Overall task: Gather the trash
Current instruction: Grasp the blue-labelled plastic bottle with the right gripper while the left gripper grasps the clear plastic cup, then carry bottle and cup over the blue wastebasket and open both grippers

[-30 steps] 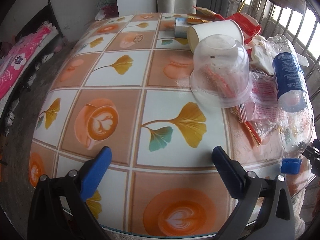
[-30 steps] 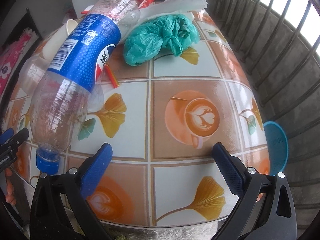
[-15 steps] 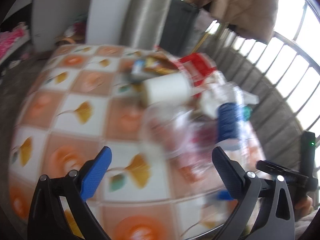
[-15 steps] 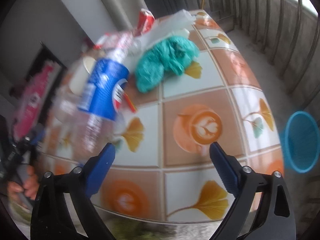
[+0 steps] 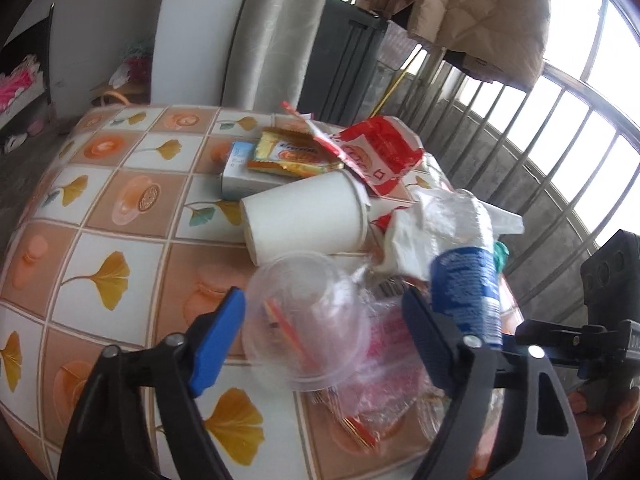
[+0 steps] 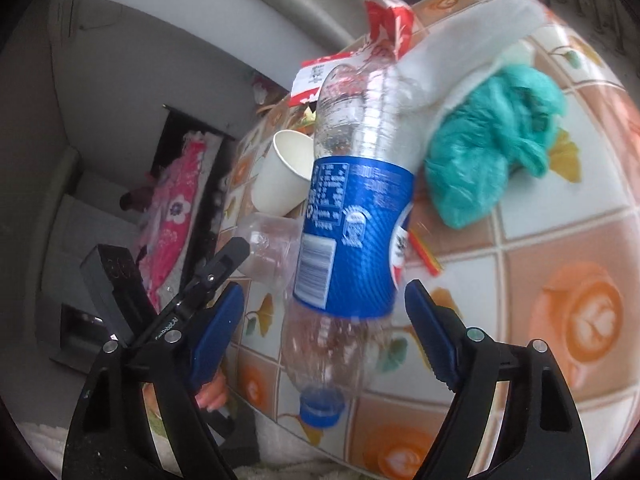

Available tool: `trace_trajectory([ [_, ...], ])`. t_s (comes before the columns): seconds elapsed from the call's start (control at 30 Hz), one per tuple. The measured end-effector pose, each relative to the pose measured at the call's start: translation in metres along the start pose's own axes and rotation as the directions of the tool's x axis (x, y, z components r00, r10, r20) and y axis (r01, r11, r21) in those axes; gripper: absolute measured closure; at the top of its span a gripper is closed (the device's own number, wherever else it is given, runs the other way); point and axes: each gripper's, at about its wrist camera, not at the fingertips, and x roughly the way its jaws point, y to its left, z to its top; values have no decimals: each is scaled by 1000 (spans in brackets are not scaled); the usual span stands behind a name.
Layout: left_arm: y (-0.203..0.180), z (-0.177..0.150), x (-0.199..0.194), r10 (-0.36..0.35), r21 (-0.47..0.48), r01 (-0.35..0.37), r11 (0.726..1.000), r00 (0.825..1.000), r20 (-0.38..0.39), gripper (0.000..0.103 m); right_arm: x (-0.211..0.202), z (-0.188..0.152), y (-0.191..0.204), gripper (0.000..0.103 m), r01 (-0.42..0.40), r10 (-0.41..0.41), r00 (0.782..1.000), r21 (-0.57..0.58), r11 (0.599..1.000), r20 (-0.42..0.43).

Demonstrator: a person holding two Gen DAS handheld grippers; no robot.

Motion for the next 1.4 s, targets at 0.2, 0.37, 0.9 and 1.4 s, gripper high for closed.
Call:
trace_trajectory([
  [0.2,9,2,5,-10,-36,11,999,1000,5,45,22,-6,-2,45,5,-3,999,57,998,-40],
  [0.37,12,5,7,-22,-70,22,997,1000,-3,41,14,-9,-7,42,-15,20,998,90,996,-60],
  [0.9,4,11,5,-20,-20,21,1000,998,60,40,-3,-28,-8,47,-52,56,998,102,993,-29],
  [1.4,-79,28,-94,-188,143,165,976,968,166,40,-126,-63,-37,48,-260,241,951,79,962,193],
])
